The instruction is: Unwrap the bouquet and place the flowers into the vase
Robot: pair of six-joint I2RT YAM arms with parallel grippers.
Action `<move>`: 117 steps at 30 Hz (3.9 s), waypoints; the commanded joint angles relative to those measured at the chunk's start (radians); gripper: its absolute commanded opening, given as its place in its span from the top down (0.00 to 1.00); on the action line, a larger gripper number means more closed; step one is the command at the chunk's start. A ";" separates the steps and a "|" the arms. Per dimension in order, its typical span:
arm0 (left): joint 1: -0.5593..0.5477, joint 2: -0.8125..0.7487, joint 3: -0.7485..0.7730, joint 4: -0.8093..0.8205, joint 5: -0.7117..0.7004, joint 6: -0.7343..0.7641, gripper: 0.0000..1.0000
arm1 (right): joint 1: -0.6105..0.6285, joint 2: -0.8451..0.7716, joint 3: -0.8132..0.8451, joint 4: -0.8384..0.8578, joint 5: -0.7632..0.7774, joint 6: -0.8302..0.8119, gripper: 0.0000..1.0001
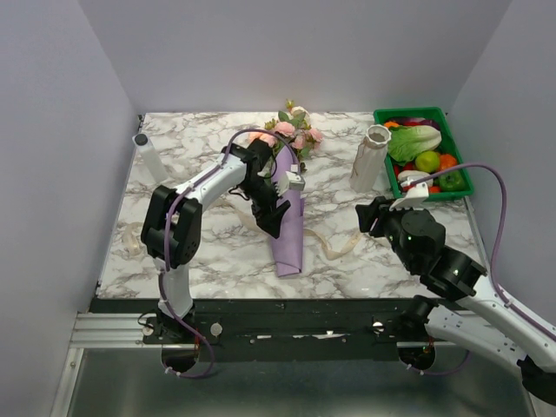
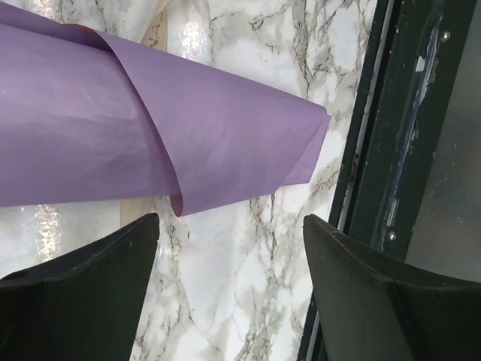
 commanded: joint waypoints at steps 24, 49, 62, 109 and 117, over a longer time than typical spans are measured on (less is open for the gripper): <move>-0.019 0.129 0.025 -0.008 0.027 0.065 0.89 | 0.004 -0.012 -0.040 0.069 -0.066 -0.028 0.48; -0.160 0.101 0.328 -0.235 0.091 -0.050 0.99 | 0.004 -0.089 -0.079 0.069 -0.023 0.007 0.49; -0.230 0.255 0.525 -0.142 -0.027 -0.230 0.01 | 0.005 -0.169 -0.106 0.039 -0.041 -0.035 0.21; 0.186 -0.466 0.028 0.108 -0.351 -0.414 0.01 | 0.008 0.813 -0.181 0.616 -0.302 0.333 0.65; 0.186 -0.469 0.017 0.107 -0.357 -0.412 0.01 | 0.007 0.847 -0.172 0.615 -0.302 0.334 0.78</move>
